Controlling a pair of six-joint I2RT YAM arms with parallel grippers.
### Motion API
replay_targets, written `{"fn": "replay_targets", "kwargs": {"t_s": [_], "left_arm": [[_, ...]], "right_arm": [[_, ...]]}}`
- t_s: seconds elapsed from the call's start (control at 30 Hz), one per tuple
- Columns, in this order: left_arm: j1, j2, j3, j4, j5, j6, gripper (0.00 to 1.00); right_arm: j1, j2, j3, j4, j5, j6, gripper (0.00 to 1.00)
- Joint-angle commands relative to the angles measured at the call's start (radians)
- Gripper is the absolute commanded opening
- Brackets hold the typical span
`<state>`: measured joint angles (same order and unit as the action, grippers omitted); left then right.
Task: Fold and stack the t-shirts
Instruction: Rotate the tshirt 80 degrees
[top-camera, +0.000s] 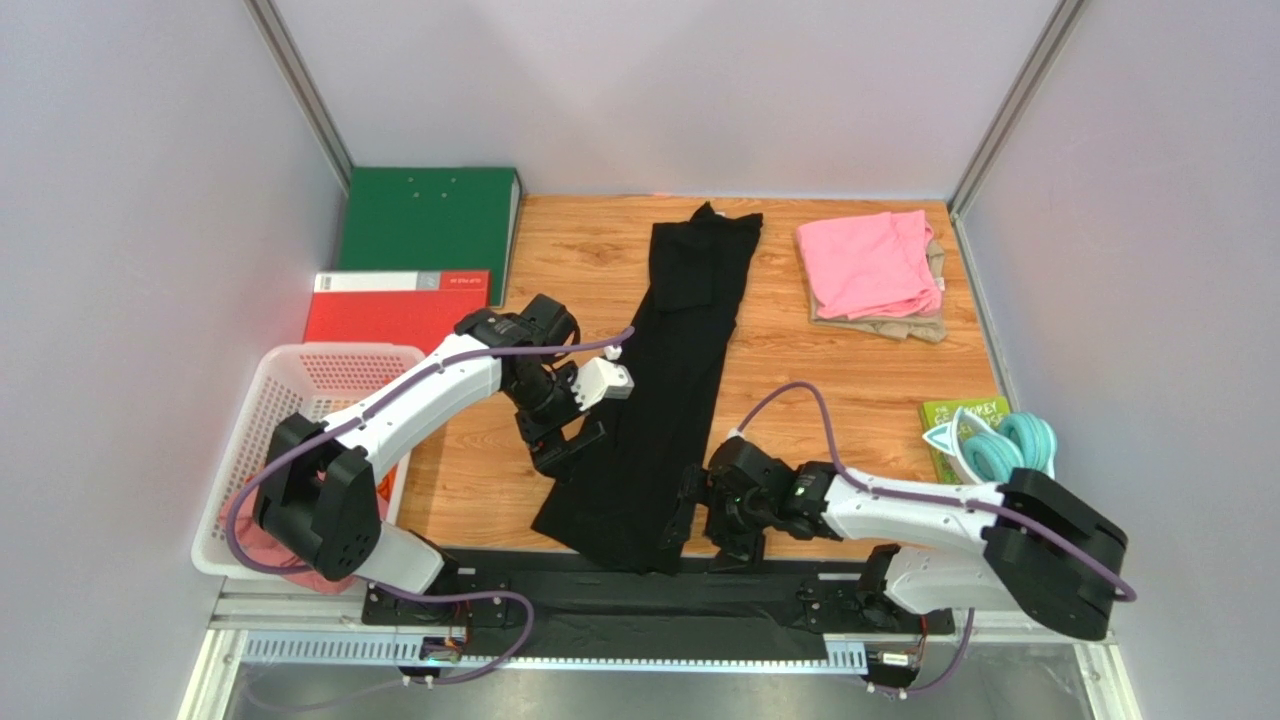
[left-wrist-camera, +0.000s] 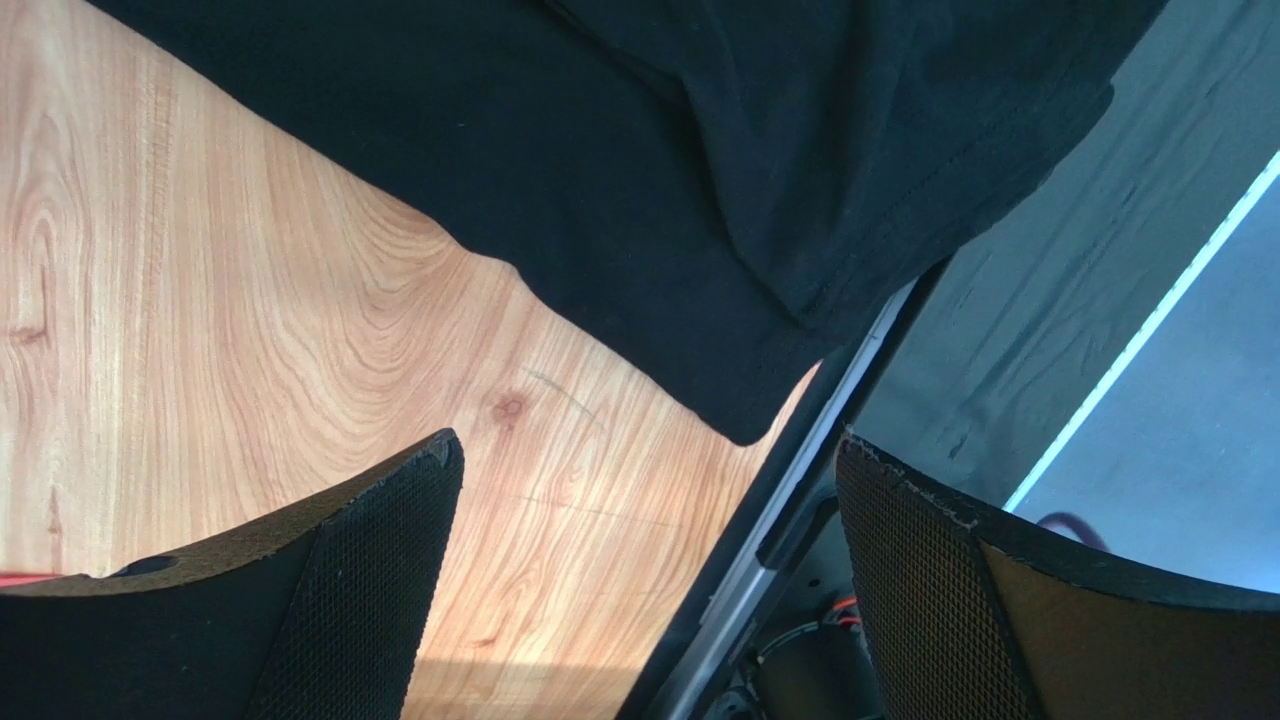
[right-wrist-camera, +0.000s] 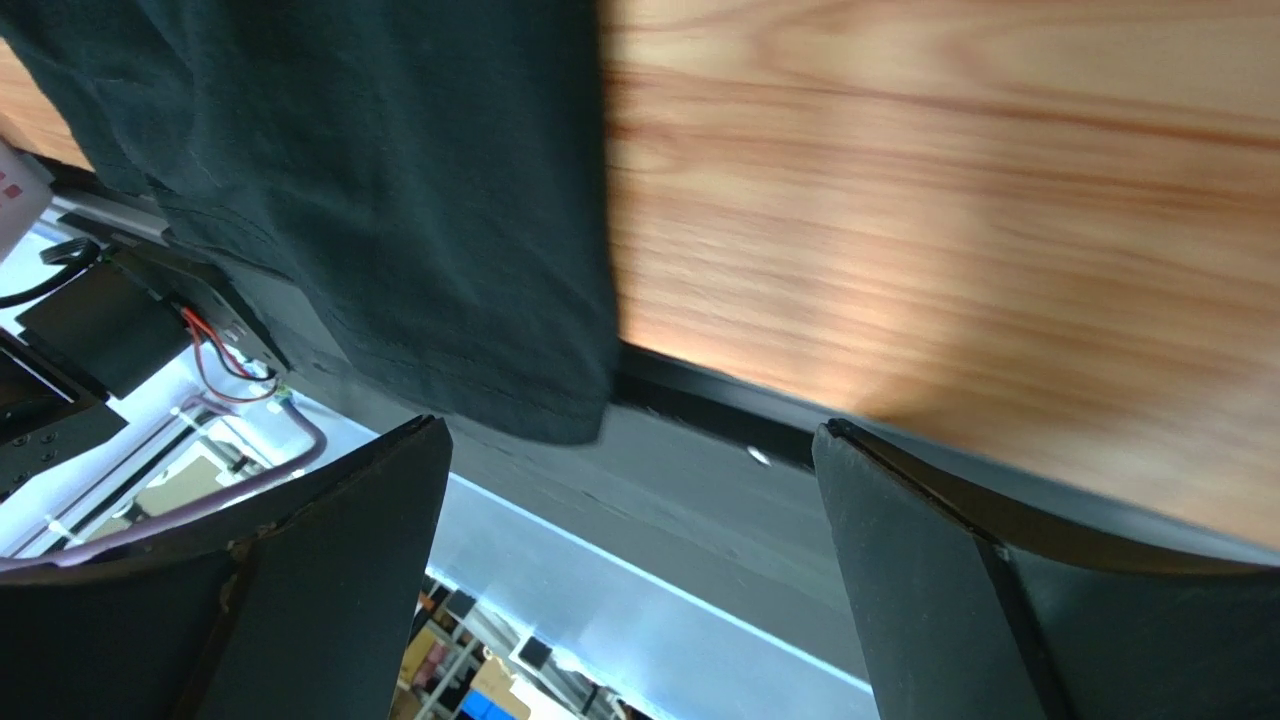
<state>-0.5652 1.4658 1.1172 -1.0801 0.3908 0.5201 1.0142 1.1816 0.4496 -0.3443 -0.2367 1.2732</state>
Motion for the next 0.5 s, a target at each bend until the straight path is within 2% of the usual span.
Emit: {"fn": "replay_targets", "kwargs": {"t_s": [0.0, 0.17, 0.27, 0.47], "left_arm": [[0.002, -0.01, -0.005, 0.028, 0.005, -0.08, 0.99], [0.002, -0.004, -0.049, 0.02, 0.028, -0.121, 0.98], [0.008, 0.016, -0.053, 0.02, 0.007, -0.137, 0.97], [0.008, 0.044, -0.036, 0.014, -0.02, -0.138, 0.97]], "right_arm": [[0.046, 0.104, 0.032, 0.252, 0.02, 0.087, 1.0], [0.047, 0.234, 0.08, 0.336, -0.001, 0.084, 1.0], [0.049, 0.257, 0.092, 0.335, -0.01, 0.083, 0.99], [0.061, 0.237, 0.057, 0.38, -0.009, 0.112, 0.79]]}}
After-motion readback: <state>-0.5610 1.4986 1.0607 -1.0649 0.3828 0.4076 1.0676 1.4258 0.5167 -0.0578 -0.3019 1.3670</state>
